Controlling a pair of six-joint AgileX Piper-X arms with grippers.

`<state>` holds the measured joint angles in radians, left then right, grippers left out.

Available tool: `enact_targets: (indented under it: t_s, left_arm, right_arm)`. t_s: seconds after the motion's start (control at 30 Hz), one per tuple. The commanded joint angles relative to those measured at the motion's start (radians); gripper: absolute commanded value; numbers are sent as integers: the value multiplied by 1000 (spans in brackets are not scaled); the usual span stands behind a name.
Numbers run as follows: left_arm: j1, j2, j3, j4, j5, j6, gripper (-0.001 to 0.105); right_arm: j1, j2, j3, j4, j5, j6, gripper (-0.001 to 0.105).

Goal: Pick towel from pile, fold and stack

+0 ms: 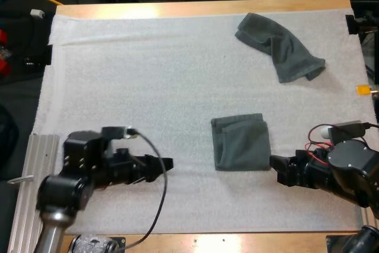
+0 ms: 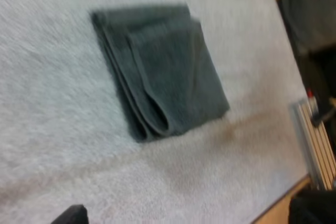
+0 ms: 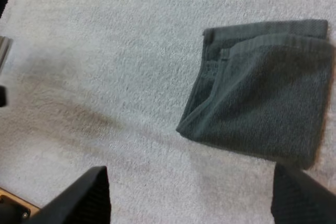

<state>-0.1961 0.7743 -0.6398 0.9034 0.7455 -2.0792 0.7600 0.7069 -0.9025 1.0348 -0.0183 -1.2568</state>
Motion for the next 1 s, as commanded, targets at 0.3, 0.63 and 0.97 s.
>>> enact_targets:
  t_s: [0.3,0.63,0.97]
  left_arm:
    - [-212,269,-8,-289,-94,-149,71]
    - [-298,536,-10,-565,-94,-279,71]
    - [-298,782,-112,-618,-78,-281,71]
  right_arm:
    - [1,-2,-5,3,6,4,63]
    - [1,-2,-5,3,6,4,63]
    - [1,-2,-5,3,6,4,63]
